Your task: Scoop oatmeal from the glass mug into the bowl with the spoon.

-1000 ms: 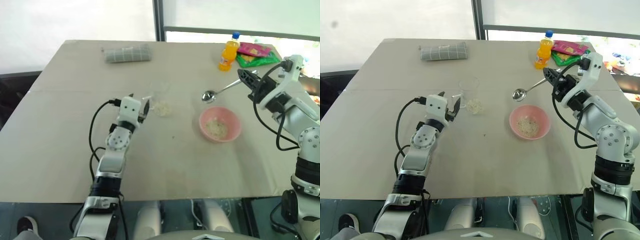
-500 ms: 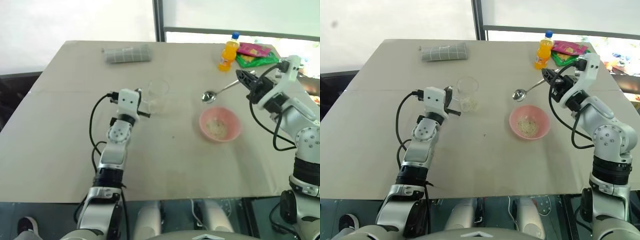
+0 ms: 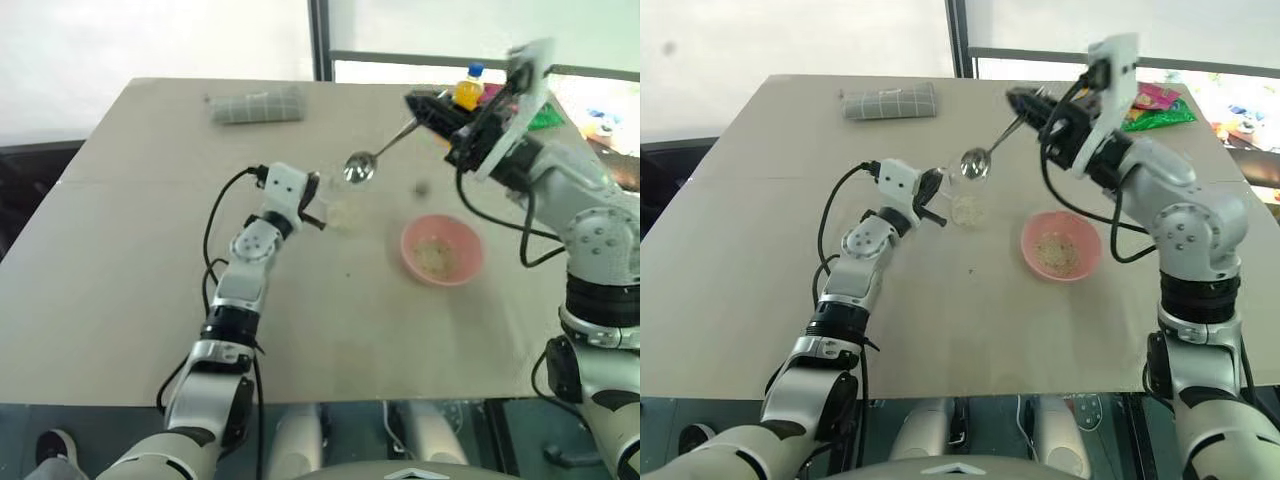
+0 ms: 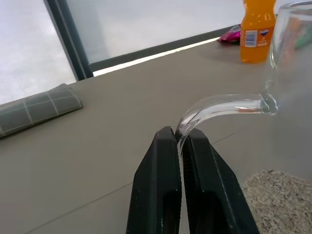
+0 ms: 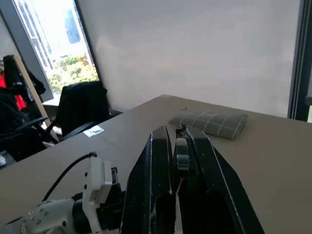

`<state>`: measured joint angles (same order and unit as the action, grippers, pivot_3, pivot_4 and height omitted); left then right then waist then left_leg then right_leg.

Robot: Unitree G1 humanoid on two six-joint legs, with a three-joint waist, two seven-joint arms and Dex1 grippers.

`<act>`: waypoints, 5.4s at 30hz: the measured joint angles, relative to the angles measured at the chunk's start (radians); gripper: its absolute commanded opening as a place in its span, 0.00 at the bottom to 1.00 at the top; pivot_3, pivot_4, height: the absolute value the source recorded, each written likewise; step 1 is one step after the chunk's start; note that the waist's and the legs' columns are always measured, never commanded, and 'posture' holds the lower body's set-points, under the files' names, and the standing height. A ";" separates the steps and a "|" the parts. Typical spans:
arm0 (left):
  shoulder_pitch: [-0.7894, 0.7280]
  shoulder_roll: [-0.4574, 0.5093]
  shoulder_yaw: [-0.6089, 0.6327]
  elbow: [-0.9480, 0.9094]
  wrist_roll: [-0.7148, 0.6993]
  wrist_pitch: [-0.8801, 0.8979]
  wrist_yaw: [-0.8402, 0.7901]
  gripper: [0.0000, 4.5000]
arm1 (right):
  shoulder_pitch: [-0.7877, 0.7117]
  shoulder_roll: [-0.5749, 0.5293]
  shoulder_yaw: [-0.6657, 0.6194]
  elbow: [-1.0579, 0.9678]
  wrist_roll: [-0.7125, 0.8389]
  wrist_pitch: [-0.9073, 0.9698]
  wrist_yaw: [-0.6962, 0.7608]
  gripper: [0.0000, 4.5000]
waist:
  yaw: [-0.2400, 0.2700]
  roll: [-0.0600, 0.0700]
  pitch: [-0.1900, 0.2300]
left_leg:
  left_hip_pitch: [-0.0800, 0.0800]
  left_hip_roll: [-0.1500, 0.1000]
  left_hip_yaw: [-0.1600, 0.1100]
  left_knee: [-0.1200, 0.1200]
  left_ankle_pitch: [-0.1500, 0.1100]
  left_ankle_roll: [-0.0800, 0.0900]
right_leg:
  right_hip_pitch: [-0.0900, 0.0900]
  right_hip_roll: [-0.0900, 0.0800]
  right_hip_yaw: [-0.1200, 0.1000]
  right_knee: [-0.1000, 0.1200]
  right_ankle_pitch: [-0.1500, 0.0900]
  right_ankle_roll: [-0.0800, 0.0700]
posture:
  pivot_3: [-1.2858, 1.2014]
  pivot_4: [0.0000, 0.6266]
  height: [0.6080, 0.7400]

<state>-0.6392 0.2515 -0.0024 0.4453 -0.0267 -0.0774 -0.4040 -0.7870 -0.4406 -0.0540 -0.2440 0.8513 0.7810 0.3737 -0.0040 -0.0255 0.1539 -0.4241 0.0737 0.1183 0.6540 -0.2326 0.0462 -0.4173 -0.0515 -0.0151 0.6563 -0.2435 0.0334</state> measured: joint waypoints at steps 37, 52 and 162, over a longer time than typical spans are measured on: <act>-0.039 -0.026 -0.074 0.080 -0.005 -0.116 -0.150 0.01 | -0.110 0.166 -0.249 0.204 -0.100 0.447 -0.131 0.00 | 0.004 0.000 0.000 | -0.008 0.000 -0.002 0.008 0.000 0.000 | -0.006 0.000 -0.002 0.006 0.000 0.000 | 0.52 0.24 1.00; -0.125 -0.102 -0.077 0.254 -0.005 -0.190 -0.124 0.01 | -0.126 0.152 -0.470 0.177 0.026 0.615 -0.301 0.00 | 0.017 0.000 0.000 | -0.009 0.000 -0.003 0.009 0.000 0.000 | -0.006 0.000 -0.002 0.005 0.000 0.000 | 0.52 0.24 1.00; 0.032 -0.112 -0.033 0.151 -0.051 -0.233 -0.013 0.01 | -0.039 -0.320 -0.194 -0.007 0.477 0.268 -0.457 0.00 | -0.008 0.007 -0.004 | -0.007 0.001 -0.009 0.012 -0.001 0.001 | -0.005 0.002 0.000 0.005 0.001 0.001 | 0.52 0.24 1.00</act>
<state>-0.6068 0.1399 -0.0357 0.5964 -0.0781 -0.3108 -0.4175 -0.8263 -0.7607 -0.2482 -0.2507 1.3284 1.0488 -0.0834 -0.0122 -0.0188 0.1496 -0.4315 0.0746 0.1090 0.6659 -0.2332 0.0473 -0.4219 -0.0497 -0.0149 0.6617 -0.2429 0.0343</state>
